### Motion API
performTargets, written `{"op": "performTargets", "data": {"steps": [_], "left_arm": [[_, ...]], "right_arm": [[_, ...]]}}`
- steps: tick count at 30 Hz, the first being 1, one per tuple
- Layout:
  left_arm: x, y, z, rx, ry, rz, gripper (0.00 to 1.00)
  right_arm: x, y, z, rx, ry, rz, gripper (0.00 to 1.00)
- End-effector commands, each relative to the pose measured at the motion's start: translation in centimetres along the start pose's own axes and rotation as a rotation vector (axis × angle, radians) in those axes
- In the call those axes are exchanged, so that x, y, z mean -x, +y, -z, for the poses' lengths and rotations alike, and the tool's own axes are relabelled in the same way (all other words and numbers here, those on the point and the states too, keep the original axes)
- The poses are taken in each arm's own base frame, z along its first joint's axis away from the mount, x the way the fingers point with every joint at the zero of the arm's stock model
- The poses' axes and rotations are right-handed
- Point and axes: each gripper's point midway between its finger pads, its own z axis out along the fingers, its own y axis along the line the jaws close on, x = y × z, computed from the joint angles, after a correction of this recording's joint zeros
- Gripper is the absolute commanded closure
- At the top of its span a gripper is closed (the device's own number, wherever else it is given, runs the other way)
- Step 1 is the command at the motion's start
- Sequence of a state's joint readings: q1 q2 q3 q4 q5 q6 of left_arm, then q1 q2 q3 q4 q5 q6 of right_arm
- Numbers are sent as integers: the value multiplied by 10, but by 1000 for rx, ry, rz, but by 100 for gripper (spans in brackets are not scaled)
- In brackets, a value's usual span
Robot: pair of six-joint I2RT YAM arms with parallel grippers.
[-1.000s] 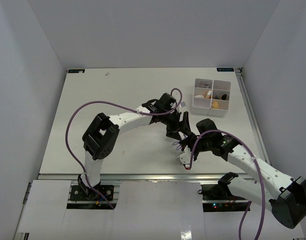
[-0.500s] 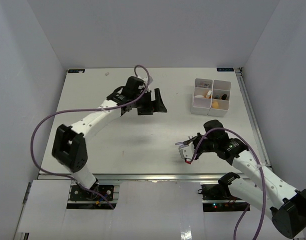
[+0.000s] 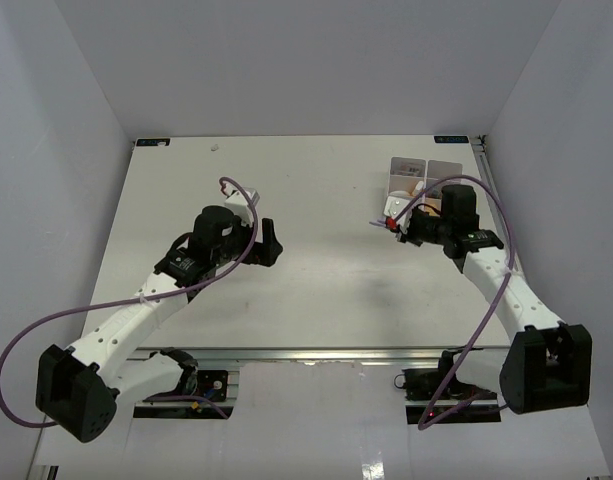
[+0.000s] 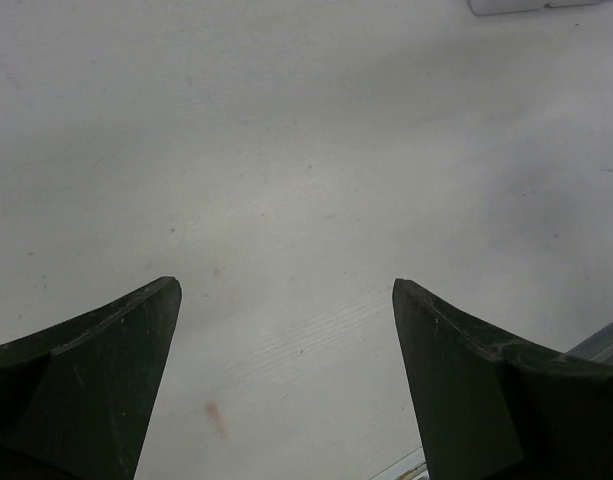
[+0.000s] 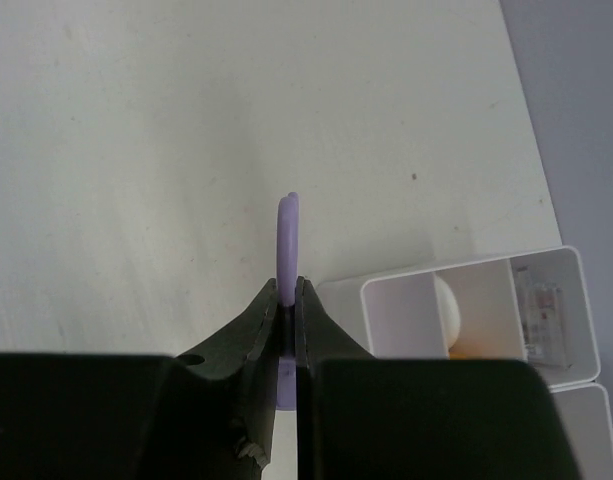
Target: Organize the makeup
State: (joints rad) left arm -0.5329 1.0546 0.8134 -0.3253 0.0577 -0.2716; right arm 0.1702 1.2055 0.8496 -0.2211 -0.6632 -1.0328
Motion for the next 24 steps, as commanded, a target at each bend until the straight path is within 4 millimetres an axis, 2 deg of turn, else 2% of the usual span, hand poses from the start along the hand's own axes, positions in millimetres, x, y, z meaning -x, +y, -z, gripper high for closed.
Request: {"op": "performTargets", "data": {"steps": [1, 10, 18, 24], "left_arm": [[26, 5, 24, 21, -165, -65, 2], [29, -3, 32, -22, -190, -68, 2], [30, -3, 33, -24, -192, -68, 2], [27, -4, 30, -29, -181, -68, 2]], "right_arm": [[18, -47, -5, -66, -55, 26, 92], [-4, -80, -11, -72, -54, -1, 92], [-20, -88, -23, -87, -56, -88, 92], [-26, -101, -33, -118, -66, -137, 92]]}}
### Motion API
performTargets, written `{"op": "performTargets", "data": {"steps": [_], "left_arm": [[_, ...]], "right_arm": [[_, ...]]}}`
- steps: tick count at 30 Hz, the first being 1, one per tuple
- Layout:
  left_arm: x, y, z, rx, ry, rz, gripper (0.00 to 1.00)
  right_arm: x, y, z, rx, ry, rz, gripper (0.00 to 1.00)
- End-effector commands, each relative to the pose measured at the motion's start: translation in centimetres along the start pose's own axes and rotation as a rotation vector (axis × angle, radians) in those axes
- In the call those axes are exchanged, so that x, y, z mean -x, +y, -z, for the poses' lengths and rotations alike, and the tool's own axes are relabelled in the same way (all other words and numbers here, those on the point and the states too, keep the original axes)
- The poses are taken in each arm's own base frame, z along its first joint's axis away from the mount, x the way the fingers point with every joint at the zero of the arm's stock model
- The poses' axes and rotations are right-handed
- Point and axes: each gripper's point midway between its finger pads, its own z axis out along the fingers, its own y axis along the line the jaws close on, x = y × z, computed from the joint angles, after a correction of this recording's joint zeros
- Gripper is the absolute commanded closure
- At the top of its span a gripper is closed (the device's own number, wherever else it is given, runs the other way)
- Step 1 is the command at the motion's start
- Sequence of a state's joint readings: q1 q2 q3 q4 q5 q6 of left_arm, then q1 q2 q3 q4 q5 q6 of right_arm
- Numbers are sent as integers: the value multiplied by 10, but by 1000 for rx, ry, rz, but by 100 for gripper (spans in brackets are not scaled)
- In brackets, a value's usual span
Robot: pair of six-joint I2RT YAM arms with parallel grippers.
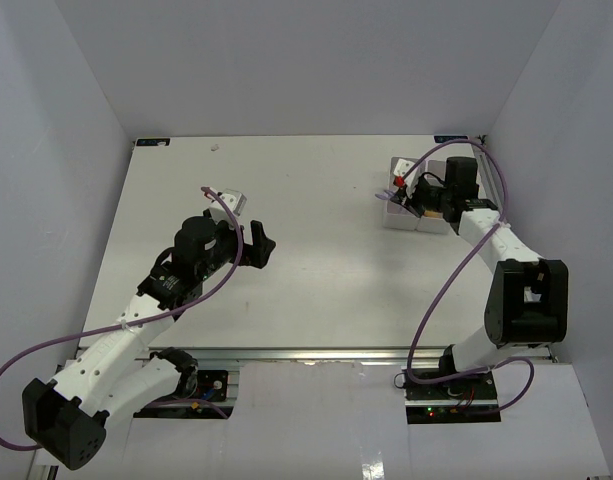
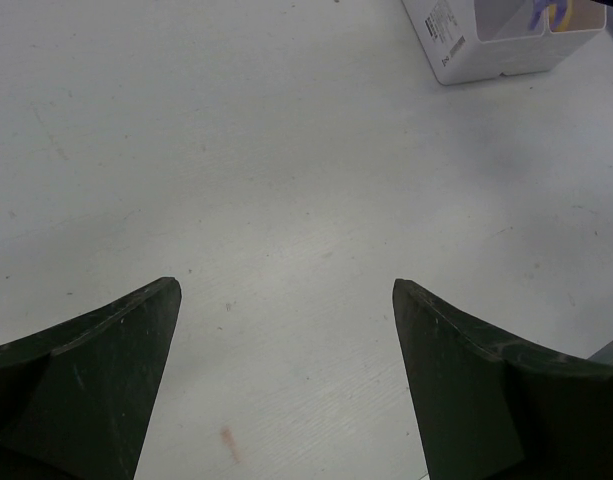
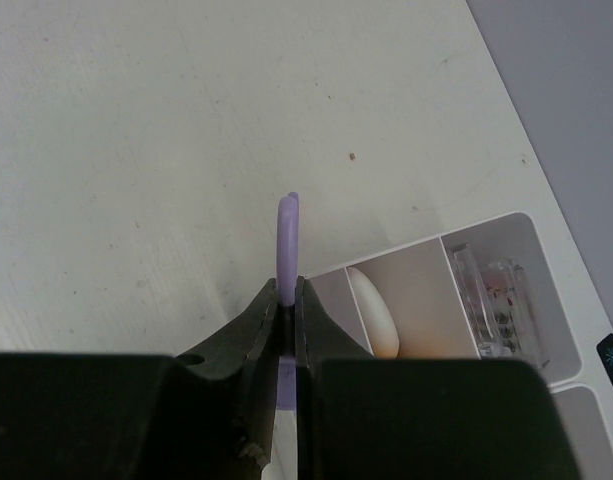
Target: Organize the makeup
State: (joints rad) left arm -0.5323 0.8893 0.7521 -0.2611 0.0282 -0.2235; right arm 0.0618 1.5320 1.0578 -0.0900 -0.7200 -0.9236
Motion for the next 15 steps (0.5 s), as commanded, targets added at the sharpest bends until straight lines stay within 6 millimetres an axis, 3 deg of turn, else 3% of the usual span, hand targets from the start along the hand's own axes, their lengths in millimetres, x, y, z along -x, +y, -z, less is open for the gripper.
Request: {"op": "performTargets", "data": {"steps": [1, 15], "left_arm": [[2, -3, 0, -17, -11, -12, 2], [0, -3, -2, -19, -3, -12, 2]], "right_arm": [[20, -29, -7, -61, -68, 10, 92], [2, -42, -19, -78, -61, -6, 90]]}}
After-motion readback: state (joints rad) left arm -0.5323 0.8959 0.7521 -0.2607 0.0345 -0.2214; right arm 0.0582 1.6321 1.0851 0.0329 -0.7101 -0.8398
